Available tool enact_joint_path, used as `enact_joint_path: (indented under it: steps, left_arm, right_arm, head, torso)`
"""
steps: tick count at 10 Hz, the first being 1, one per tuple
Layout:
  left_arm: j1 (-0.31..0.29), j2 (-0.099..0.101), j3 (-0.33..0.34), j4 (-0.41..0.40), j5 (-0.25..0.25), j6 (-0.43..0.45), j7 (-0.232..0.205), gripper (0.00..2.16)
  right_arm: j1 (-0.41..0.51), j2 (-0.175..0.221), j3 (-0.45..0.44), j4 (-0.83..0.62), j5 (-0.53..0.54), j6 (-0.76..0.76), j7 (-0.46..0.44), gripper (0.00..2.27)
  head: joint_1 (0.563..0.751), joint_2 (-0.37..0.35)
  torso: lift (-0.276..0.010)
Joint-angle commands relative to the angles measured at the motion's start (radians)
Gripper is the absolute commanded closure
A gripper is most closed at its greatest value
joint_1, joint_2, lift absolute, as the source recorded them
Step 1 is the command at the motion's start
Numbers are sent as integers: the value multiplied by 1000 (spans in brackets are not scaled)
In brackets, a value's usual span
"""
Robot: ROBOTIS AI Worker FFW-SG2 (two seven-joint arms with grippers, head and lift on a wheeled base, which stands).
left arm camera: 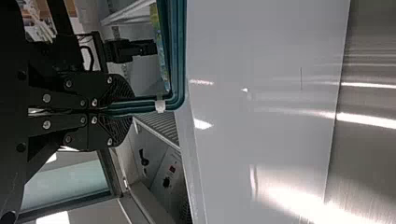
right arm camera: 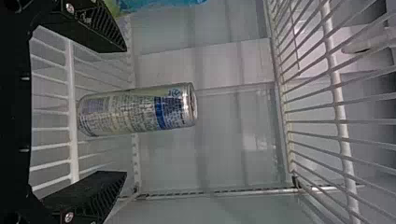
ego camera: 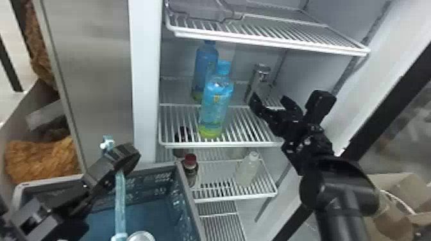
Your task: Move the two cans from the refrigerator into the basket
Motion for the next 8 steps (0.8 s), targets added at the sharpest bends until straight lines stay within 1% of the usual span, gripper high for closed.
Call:
enact_joint_path:
  steps: [1,8]
  left_arm:
    - [-2,0,-4,2,0,0,0,1200]
    - [-12,3,-10,12,4,-2,0,1200]
  right_arm:
    - [-34,-1,11,40,12,0,-2,96]
    - [-186,-1,53,224,28,-15,-38,94]
  head:
    - [622,-281]
    - [601,-266]
  torso:
    - [-35]
    - [-35]
